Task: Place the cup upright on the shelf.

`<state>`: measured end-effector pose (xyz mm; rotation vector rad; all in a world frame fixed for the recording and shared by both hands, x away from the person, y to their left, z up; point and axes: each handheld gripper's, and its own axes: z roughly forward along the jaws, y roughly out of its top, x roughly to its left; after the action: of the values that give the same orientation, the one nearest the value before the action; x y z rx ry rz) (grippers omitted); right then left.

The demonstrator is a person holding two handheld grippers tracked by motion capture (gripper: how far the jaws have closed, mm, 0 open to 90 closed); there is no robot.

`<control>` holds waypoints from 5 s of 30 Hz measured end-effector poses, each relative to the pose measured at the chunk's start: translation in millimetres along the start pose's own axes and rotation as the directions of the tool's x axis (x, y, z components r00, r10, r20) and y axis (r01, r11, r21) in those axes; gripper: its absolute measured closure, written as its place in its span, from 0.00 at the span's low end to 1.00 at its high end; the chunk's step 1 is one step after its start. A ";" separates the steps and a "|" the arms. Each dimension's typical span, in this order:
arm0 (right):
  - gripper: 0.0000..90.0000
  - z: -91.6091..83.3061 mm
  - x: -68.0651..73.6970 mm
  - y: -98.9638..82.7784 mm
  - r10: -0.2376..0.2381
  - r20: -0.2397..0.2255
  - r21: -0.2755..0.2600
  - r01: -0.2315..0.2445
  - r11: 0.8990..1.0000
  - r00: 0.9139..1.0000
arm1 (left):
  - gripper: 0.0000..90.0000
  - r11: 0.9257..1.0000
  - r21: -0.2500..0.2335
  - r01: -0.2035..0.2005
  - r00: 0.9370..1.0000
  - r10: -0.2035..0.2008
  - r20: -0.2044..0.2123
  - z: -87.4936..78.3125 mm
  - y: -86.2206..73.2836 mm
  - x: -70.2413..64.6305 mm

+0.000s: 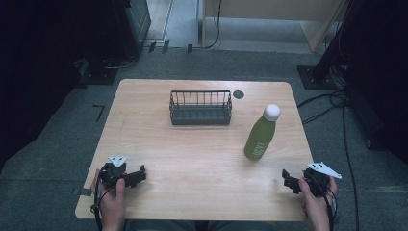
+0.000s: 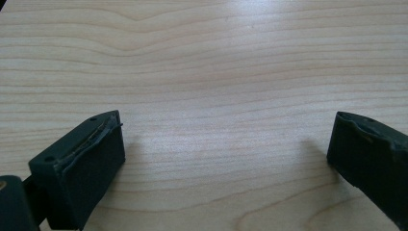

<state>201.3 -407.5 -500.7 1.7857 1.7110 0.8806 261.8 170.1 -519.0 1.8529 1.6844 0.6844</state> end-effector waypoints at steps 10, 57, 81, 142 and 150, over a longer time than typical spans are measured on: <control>0.01 -7.1 22.8 14.6 -0.034 -0.064 -0.043 0.031 0.999 0.997 | 0.00 1.000 0.000 0.000 1.000 0.000 0.000 0.0 0.0 0.0; 0.14 29.6 101.8 76.1 -0.030 -0.177 -0.208 -0.008 0.978 0.984 | 0.00 1.000 0.000 0.000 1.000 0.000 0.000 0.0 0.0 0.0; 0.22 30.8 111.6 95.9 -0.120 -0.112 -0.221 0.093 0.971 0.987 | 0.00 1.000 0.000 0.000 1.000 0.000 0.000 0.0 0.0 0.0; 0.23 54.9 231.5 248.9 -0.235 -0.272 -0.346 0.133 0.929 0.933 | 0.00 1.000 -0.002 0.003 1.000 -0.003 0.000 0.1 0.1 -0.2; 0.23 82.6 233.5 253.5 -0.259 -0.186 -0.374 0.176 0.911 0.948 | 0.00 1.000 -0.001 0.002 1.000 -0.002 0.000 0.1 0.1 -0.2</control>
<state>430.3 -188.3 -341.9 1.2668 1.7193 1.2450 261.9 169.9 -519.0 1.8500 1.6857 0.6838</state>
